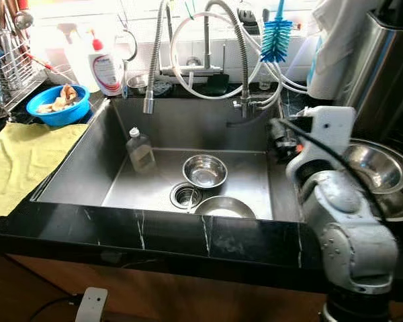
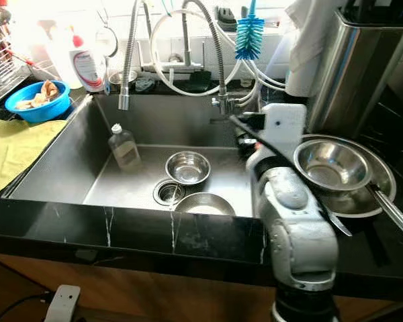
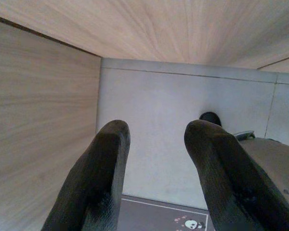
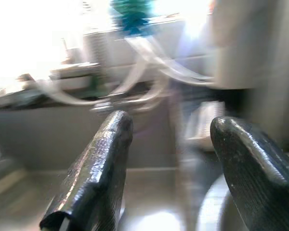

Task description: Kitchen organization

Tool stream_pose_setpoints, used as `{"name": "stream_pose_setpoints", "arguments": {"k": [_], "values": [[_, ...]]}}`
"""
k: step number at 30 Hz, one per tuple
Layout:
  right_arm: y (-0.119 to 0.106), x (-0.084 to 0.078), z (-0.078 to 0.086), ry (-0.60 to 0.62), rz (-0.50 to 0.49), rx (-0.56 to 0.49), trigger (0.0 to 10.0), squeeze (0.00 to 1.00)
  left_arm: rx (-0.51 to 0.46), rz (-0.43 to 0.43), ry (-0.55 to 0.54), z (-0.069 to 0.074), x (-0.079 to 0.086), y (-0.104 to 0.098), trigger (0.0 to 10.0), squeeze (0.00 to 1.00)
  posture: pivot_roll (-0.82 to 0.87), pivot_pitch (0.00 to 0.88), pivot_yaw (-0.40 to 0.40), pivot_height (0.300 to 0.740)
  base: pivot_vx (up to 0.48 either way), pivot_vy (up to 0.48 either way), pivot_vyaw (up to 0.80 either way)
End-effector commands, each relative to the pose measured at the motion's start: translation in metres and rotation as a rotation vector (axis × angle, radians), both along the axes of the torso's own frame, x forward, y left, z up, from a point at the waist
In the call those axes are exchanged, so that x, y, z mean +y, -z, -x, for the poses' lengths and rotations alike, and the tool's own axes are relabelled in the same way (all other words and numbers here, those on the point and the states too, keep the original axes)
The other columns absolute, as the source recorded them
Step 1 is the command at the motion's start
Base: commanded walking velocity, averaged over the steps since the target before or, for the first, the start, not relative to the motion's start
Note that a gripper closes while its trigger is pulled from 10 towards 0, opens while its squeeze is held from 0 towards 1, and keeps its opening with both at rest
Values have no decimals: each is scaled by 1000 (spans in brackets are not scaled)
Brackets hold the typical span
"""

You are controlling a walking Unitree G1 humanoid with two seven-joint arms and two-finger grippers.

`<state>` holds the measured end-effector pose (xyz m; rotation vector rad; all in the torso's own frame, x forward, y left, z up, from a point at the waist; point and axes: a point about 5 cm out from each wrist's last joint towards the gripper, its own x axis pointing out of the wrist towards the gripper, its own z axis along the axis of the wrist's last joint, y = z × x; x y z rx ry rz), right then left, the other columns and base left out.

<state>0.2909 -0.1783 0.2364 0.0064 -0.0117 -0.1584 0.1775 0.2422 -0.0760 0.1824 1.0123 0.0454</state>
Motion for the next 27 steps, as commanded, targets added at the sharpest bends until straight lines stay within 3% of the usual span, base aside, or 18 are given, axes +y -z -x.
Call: {"name": "stream_pose_setpoints", "arguments": {"k": [1,8,9,10,11,12,15,16,18,19,22,27], "values": [[-9,-8,4,49,12,-29,10000,0,14,2,9,1,-1,1,10000,0,-238,0,97,740,0,0,0],[-18,-58,19,236,23,-38,10000,0,15,4,18,1,-3,1,10000,0,-242,0,100,740,0,0,0],[-18,-63,21,255,16,-37,10000,67,15,4,19,1,-3,1,10000,0,-242,0,100,740,0,0,0],[-18,-67,23,273,5,-39,10000,67,15,4,20,1,-3,1,10000,0,-242,0,100,740,0,0,0],[-18,-70,24,289,-8,-41,10000,369,15,4,20,1,-3,1,10000,0,-241,0,102,740,0,0,0],[-18,-74,26,305,-28,-44,10000,1000,14,3,21,1,-2,1,10000,0,-241,0,103,740,0,0,0],[-18,-84,30,357,-90,-48,10000,1000,14,0,24,0,-1,1,10000,0,-244,0,106,740,0,0,0],[-17,-85,31,364,-121,-42,10000,357,14,-1,25,0,-1,1,10000,0,-243,0,107,740,0,0,0],[-16,-86,31,363,-136,-38,10000,357,14,-2,26,0,-1,0,10000,0,-243,0,107,740,0,0,0],[-15,-87,31,368,-158,-34,10000,0,14,-2,28,0,0,0,10000,0,-243,0,107,740,0,0,0],[-12,-88,32,375,-222,-25,10000,0,12,-4,30,-1,0,0,10000,0,-240,0,108,740,0,0,0],[-10,-86,32,353,-242,-16,10000,0,12,-4,36,-1,0,-1,10000,0,-242,0,110,740,0,0,0]]}}
